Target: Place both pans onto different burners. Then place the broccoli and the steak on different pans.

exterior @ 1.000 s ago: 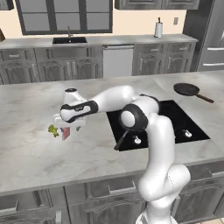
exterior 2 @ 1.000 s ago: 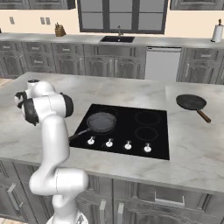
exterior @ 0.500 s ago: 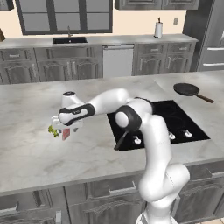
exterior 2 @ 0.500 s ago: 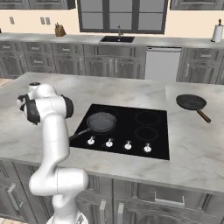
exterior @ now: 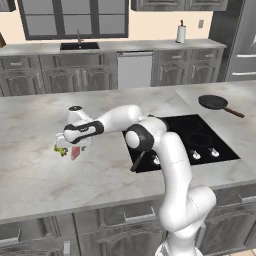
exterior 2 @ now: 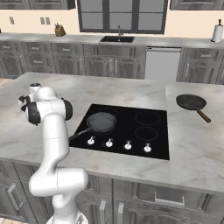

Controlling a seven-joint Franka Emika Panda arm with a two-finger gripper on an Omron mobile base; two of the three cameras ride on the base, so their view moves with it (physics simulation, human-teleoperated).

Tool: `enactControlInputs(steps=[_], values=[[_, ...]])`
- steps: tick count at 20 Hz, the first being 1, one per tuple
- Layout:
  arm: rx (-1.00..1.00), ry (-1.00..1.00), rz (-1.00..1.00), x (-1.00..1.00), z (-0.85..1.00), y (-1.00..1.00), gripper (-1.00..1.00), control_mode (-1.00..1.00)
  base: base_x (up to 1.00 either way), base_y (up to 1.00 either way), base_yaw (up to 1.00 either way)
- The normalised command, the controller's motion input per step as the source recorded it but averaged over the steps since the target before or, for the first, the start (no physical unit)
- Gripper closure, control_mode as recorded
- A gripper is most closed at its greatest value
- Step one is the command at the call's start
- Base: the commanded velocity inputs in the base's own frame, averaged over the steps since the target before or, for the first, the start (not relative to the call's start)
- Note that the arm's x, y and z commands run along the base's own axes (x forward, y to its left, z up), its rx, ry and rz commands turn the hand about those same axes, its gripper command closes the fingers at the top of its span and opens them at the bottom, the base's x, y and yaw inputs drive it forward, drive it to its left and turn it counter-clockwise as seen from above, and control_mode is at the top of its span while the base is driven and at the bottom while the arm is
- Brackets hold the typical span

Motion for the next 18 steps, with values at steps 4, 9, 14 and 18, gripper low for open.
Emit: enactControlInputs(steps=[4, 9, 14, 18], values=[[0.0, 0.0, 0.0, 0.0, -0.41, 0.02, 1.0, -1.0, 0.0, 0.0, 0.0], [0.0, 0.0, 0.0, 0.01, 0.0, 0.0, 1.0, -1.0, 0.0, 0.0, 0.0], [0.0, -0.02, 0.0, 0.05, 0.46, -0.32, 1.0, -1.0, 0.0, 0.0, 0.0], [0.0, 0.0, -0.01, 0.0, 0.83, -0.55, 1.0, -1.0, 0.0, 0.0, 0.0]])
